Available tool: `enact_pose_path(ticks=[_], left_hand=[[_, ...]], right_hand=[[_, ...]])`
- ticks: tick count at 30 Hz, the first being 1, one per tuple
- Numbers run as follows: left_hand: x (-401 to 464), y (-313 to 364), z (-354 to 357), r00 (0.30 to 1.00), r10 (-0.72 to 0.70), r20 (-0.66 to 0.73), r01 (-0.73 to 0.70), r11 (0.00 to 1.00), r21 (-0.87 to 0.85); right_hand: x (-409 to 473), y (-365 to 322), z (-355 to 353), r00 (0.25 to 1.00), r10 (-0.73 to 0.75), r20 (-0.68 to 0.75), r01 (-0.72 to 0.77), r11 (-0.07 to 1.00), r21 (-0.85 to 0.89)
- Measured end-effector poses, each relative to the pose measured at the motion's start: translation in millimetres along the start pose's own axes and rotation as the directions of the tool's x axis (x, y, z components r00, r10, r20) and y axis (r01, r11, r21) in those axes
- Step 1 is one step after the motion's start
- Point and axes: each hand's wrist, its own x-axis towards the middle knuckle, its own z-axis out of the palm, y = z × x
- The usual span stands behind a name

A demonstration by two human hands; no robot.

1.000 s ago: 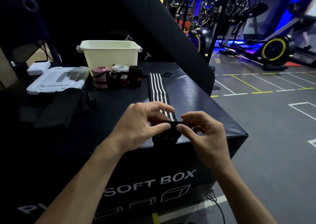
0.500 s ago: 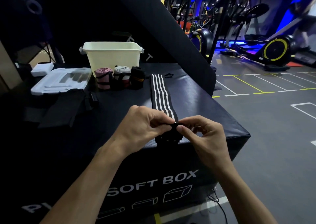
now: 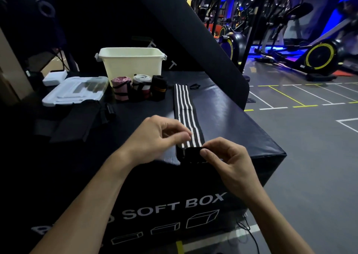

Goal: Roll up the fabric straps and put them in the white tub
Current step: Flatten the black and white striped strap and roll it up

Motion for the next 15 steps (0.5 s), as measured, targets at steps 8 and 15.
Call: enact_pose_path(ticks=[8, 15], left_hand=[[54, -50, 17, 0.965, -0.116, 0.233, -0.03, 0.839, 0.543], [75, -47, 31, 0.979, -0.2, 0.031, 0.121, 0.701, 0.703]], right_hand=[[-7, -1, 1, 0.999, 0.03, 0.036, -0.031, 0.999, 0.037], [-13, 1, -1, 0.996, 0.047, 0.078, -0.051, 0.998, 0.049]])
